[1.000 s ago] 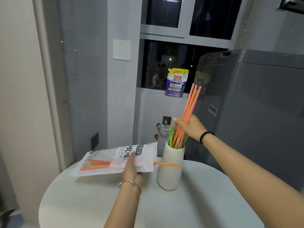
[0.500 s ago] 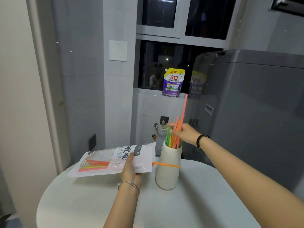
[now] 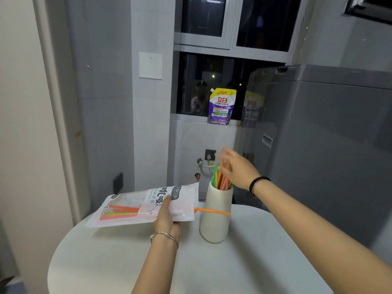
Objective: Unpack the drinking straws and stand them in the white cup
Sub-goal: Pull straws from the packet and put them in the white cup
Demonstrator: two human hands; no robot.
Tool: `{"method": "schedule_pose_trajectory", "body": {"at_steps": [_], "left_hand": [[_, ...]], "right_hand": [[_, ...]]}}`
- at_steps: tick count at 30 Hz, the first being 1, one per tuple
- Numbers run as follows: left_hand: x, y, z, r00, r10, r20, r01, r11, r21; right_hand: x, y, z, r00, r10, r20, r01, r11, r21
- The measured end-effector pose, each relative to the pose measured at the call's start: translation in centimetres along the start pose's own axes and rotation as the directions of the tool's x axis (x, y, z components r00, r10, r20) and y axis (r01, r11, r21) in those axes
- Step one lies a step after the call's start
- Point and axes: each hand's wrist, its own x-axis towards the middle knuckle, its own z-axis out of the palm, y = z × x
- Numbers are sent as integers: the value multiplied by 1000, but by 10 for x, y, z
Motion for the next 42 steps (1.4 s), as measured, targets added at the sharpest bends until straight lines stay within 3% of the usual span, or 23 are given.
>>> {"method": "schedule_pose_trajectory", "body": {"at_steps": [1, 3, 5, 8, 13, 15, 17, 18, 20, 22, 25, 28, 30, 32, 35, 37, 40, 42], "left_hand": [[0, 0, 0, 1000, -3, 3, 3, 1000, 1], [0, 0, 1, 1000, -11, 14, 10, 1000, 8], [-1, 1, 1, 1000, -15, 16, 14, 1000, 12], [-2, 1, 1, 1000, -21, 13, 21, 1000, 21], [-4, 0, 2, 1000, -24, 4, 24, 1000, 17], [-5, 0, 3, 1000, -28, 3, 28, 999, 15], [-6, -1, 2, 1000, -26, 5, 26, 999, 18], [-7, -1, 2, 1000, -22, 4, 22, 1000, 21], [-8, 0, 2, 1000, -8, 0, 8, 1000, 23], [-9, 0, 1, 1000, 21, -2, -20, 999, 35], [-10, 0, -5, 997, 69, -29, -66, 993, 97], [-12, -4, -11, 980, 187, -73, -164, 956, 242], [-17, -9, -12, 951, 303, -64, -264, 902, 342], [-23, -12, -11, 914, 405, 7, -362, 808, 465], [-33, -14, -8, 862, 461, 211, -486, 633, 602], [-36, -16, -8, 841, 455, 291, -530, 590, 609], [-39, -18, -11, 843, 454, 289, -528, 596, 605], [-37, -14, -15, 860, 456, 229, -497, 645, 580]], "right_hand": [[-3, 3, 4, 996, 11, 84, -8, 999, -39], [-6, 6, 7, 987, 47, 154, -54, 998, 44], [-5, 7, 6, 997, 35, 68, -42, 993, 109], [-3, 4, 7, 994, 45, -100, -41, 998, 36], [-9, -1, 14, 989, 117, 90, -114, 993, -38], [-12, -2, 10, 993, 103, 55, -101, 995, -26], [-17, -5, 6, 990, 123, -72, -112, 985, 131], [-22, -8, 5, 969, 176, -175, -117, 945, 305], [-37, -17, 13, 852, 378, -361, -35, 731, 682], [-59, -28, 29, 714, 604, -355, 37, 474, 880], [-87, -37, 66, 711, 702, 34, -97, 51, 994], [-103, -46, 92, 703, 544, 458, -257, -407, 877], [-108, -50, 104, 693, 434, 575, -242, -612, 753], [-112, -57, 111, 684, 395, 613, -186, -718, 671], [-117, -69, 119, 662, 374, 650, -145, -787, 600], [-118, -78, 120, 658, 379, 651, -166, -770, 616], [-119, -87, 120, 730, 342, 592, -203, -718, 666], [-119, -90, 118, 755, 364, 545, -285, -566, 774]]}}
